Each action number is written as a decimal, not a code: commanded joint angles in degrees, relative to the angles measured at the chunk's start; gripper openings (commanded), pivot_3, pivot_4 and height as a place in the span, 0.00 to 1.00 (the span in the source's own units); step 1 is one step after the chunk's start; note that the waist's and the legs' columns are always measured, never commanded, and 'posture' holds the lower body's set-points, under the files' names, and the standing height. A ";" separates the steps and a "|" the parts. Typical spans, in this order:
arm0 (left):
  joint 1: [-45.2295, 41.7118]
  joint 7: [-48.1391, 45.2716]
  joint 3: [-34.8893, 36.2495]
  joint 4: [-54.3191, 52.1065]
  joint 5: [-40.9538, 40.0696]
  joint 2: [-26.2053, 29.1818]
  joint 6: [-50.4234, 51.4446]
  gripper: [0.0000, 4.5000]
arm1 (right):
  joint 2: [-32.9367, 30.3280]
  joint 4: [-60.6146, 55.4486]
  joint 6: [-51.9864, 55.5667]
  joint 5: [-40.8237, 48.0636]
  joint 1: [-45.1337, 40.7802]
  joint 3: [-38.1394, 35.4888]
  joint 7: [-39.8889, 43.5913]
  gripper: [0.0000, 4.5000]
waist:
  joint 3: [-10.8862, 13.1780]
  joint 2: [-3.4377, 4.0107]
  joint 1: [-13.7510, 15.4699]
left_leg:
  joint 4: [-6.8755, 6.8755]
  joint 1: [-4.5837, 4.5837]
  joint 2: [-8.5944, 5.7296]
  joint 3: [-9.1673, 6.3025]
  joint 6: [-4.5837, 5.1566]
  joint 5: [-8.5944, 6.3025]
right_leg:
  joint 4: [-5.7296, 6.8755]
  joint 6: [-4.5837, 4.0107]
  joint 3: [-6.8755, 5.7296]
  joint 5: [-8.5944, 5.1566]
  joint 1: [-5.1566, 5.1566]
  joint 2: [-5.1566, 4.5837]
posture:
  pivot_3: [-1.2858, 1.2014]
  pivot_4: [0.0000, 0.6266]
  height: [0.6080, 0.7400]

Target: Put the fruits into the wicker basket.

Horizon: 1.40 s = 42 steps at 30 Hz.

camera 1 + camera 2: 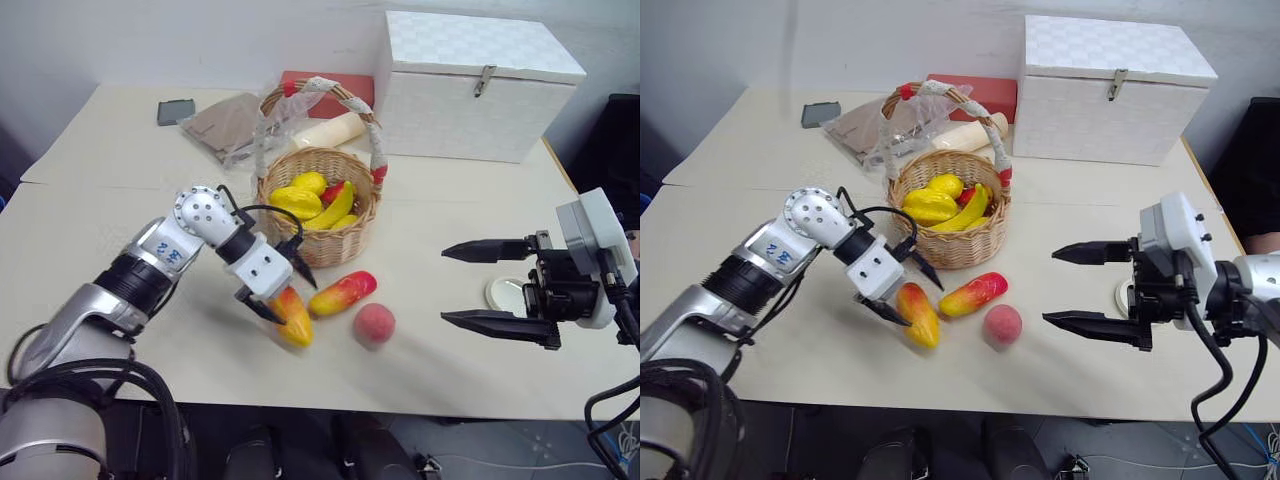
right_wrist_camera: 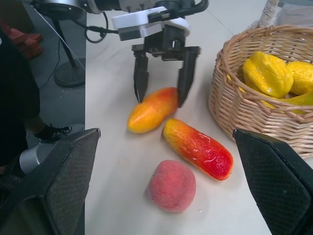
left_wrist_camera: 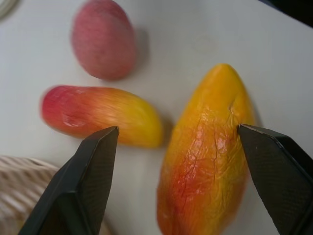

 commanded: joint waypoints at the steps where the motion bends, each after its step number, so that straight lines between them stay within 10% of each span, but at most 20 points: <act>1: 1.63 -6.40 1.23 -0.95 -2.23 -0.34 2.69 0.91 | 0.75 -1.12 -0.92 0.74 -0.71 -0.25 -0.78 1.00 | 0.00 0.00 0.13 | 0.02 -0.02 0.00 0.00 0.01 0.01 | 0.00 0.00 -0.01 0.00 -0.02 0.00 | 0.52 0.24 1.00; 12: 1.82 -6.40 -1.07 -1.35 2.66 2.62 3.07 0.91 | 1.87 0.98 -1.36 0.34 -3.19 1.41 -1.49 1.00 | 0.05 -0.07 0.22 | 0.06 -0.39 0.01 0.00 -0.19 0.08 | -0.08 -0.01 -0.04 -0.02 -0.36 0.00 | 0.52 0.24 1.00; 21: 1.91 -6.40 0.41 2.10 4.83 0.97 1.45 0.59 | 1.73 2.43 -2.46 -1.24 -4.29 2.45 -0.68 1.00 | 0.05 -0.07 0.26 | 0.07 -0.35 -0.01 0.00 -0.12 0.06 | -0.07 -0.02 0.00 -0.02 -0.33 0.00 | 0.52 0.24 1.00; 29: 4.24 2.76 15.97 -14.30 -16.45 2.27 36.12 0.59 | 3.16 1.39 -2.96 -1.47 -5.03 3.69 -1.46 1.00 | 0.06 -0.08 0.21 | 0.11 -0.40 0.02 -0.05 -0.17 0.08 | 0.04 -0.02 -0.09 -0.03 -0.37 0.01 | 0.52 0.24 1.00; 35: -1.23 26.24 26.65 -17.18 -15.58 -1.30 66.29 0.59 | 4.12 0.79 -3.70 -1.84 -4.13 3.37 -2.50 1.00 | 0.08 -0.12 0.27 | 0.20 -0.34 0.00 -0.10 -0.22 0.11 | 0.11 0.01 -0.12 -0.03 -0.29 0.02 | 0.52 0.24 1.00; 42: -10.02 39.21 26.12 -9.54 -7.45 -10.91 75.10 0.59 | 7.19 2.70 -6.77 -5.27 -7.94 5.24 -6.13 1.00 | 0.08 -0.12 0.46 | 0.22 -0.35 -0.06 -0.09 -0.26 0.12 | 0.11 0.05 -0.09 -0.05 -0.29 0.01 | 0.52 0.24 1.00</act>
